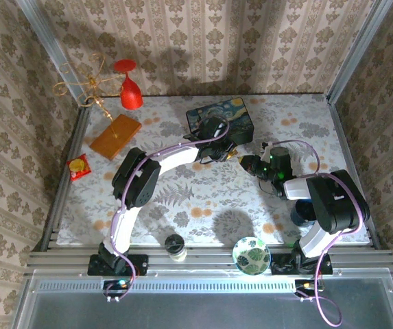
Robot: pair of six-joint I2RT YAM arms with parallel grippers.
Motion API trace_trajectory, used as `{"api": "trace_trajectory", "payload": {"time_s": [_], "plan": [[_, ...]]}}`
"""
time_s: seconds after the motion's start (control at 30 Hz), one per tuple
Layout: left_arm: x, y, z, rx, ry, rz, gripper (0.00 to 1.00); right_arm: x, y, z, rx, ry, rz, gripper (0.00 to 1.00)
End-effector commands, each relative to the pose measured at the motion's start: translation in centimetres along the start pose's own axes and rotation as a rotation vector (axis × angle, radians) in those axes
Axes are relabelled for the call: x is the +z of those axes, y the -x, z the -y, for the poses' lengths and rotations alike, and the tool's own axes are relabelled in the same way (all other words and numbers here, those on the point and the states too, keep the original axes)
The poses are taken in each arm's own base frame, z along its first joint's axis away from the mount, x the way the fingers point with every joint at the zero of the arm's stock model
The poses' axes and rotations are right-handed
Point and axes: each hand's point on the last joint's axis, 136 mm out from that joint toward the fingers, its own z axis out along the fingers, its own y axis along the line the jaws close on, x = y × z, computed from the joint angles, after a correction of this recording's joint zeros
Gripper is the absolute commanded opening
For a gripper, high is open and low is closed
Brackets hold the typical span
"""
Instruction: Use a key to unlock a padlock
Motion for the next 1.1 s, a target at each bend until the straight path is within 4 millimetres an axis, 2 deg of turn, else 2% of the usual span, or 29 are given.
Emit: {"api": "trace_trajectory", "payload": {"time_s": [0.0, 0.2, 0.53, 0.87, 1.07], "plan": [[1.3, -0.9, -1.4, -0.081, 0.041, -0.058, 0.0, 0.4, 1.6, -0.8, 0.04, 0.016, 0.056, 0.0], [1.6, -1.2, -1.2, -0.072, 0.042, -0.065, 0.0, 0.8, 1.6, -0.9, 0.136, 0.026, 0.053, 0.0], [1.7, -1.3, -1.6, -0.062, 0.055, -0.07, 0.0, 1.2, 1.8, -2.7, 0.241, 0.119, 0.0, 0.0], [1.9, -1.4, -1.5, -0.051, 0.055, -0.076, 0.0, 0.5, 2.2, -3.8, 0.307, 0.18, -0.043, 0.0], [2.1, -1.5, -1.2, -0.053, 0.051, -0.081, 0.0, 0.6, 1.7, -4.0, 0.292, 0.17, -0.079, 0.0]]}}
